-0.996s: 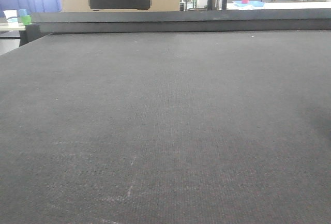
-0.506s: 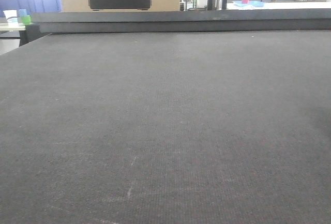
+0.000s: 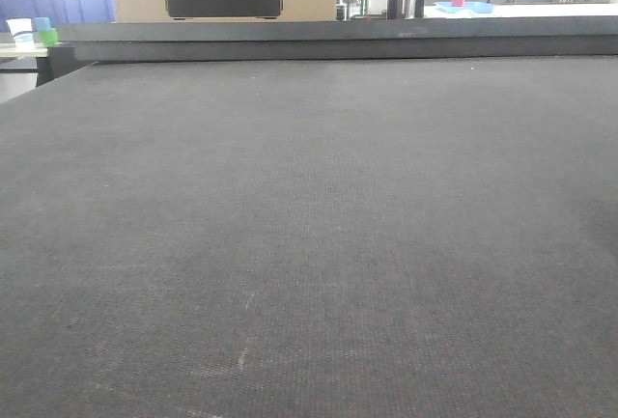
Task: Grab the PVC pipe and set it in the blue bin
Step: 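Lift the held pipe clamp up off the table with both grippers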
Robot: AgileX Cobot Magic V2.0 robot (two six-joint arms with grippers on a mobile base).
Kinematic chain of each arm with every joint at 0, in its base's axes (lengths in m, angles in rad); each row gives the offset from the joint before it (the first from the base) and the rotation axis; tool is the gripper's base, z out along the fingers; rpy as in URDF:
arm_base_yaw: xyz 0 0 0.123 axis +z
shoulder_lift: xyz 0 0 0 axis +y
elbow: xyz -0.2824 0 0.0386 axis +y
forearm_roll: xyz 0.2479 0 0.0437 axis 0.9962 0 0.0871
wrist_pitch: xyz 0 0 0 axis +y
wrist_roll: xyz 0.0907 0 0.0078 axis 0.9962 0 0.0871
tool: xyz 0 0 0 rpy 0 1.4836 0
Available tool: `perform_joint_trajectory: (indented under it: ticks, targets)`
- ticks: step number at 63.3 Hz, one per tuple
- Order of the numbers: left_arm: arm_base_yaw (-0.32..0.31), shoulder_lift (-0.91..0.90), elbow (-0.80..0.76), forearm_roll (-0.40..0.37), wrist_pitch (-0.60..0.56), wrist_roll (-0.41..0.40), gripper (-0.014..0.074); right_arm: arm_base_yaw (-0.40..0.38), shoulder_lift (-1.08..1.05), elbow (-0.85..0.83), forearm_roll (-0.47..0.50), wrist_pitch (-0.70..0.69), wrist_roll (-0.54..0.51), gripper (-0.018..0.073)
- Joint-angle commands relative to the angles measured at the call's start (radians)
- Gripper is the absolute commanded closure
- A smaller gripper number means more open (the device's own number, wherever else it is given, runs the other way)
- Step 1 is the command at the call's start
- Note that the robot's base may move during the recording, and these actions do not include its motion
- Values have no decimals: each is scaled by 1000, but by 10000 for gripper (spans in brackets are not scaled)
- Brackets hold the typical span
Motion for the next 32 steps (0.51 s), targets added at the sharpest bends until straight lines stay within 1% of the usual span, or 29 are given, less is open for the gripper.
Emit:
perform_joint_trajectory:
  ticks: [1, 4, 6, 32]
  targets:
    - [-5, -8, -4, 2, -27, -3, 707, 0, -6, 0, -68, -25, -8, 728]
    - [-5, -8, -4, 2, -27, -3, 707, 0, -6, 0, -106, -29, -8, 728]
    - [-5, -8, -4, 2, -27, -3, 707, 0, -6, 0, -115, -37, -8, 728]
    - [-5, -8, -4, 2, -27, -3, 707, 0, -6, 0, -115, -51, -8, 728]
